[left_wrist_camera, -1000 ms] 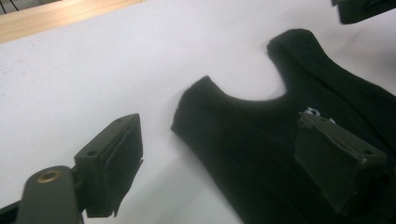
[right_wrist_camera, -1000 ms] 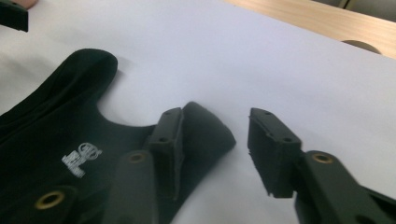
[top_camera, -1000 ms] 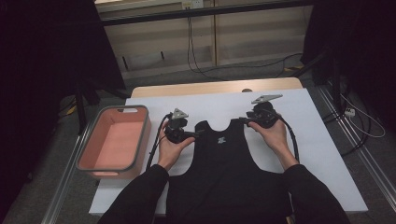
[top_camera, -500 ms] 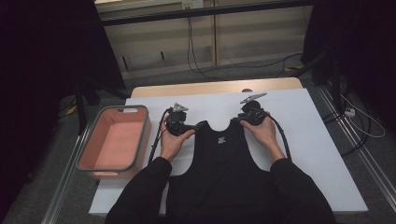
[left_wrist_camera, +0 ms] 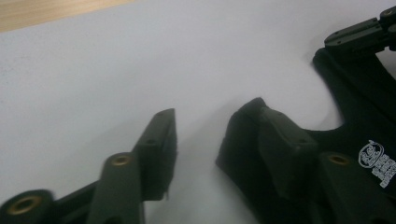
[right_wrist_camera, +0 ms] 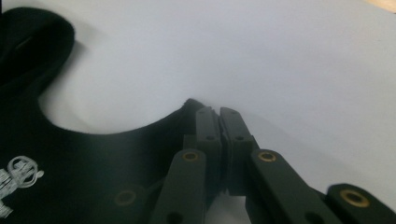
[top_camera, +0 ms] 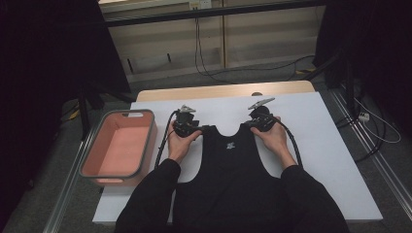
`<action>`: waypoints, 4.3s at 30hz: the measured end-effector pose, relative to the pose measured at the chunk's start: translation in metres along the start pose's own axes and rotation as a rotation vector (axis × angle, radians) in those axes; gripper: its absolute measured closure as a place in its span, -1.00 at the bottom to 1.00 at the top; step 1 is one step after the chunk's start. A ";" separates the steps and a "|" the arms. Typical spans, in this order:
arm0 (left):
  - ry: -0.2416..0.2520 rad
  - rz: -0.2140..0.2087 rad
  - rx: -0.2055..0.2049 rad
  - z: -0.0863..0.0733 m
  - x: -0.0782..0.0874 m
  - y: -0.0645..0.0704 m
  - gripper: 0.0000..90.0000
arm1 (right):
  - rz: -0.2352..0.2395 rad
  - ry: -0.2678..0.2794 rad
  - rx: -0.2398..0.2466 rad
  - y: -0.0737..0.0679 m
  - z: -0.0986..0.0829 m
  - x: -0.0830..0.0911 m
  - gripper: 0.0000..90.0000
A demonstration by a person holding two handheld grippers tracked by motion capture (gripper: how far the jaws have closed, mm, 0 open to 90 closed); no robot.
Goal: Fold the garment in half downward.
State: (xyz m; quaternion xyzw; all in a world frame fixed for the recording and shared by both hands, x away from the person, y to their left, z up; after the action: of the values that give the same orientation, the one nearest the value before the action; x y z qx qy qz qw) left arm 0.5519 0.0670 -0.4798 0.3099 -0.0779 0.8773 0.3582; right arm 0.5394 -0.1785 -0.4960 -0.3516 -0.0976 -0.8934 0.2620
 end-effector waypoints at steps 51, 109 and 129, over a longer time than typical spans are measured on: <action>-0.020 -0.112 0.014 -0.003 -0.013 0.004 0.95 | 0.036 0.047 -0.063 0.007 0.002 0.013 0.94; 0.237 -0.135 -0.036 0.090 0.074 -0.009 0.96 | 0.060 0.365 -0.060 0.016 0.091 0.098 0.95; 0.307 -0.124 -0.054 0.123 0.089 -0.006 0.96 | 0.052 0.424 -0.044 0.019 0.124 0.124 0.95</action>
State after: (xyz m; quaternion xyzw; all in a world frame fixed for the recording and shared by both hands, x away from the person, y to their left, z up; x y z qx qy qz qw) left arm 0.5673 0.0789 -0.3293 0.1664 -0.0266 0.8881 0.4276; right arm 0.5451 -0.1993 -0.3212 -0.1635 -0.0118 -0.9423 0.2917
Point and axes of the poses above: each handheld gripper's, and its own axes: x roughly backward along the jaws, z roughly out of its top, y roughly to its right, the point moved 5 cm from there along -x, roughly forward along the jaws, and after that the axes turned 1 degree about z, right-handed, at the moved point
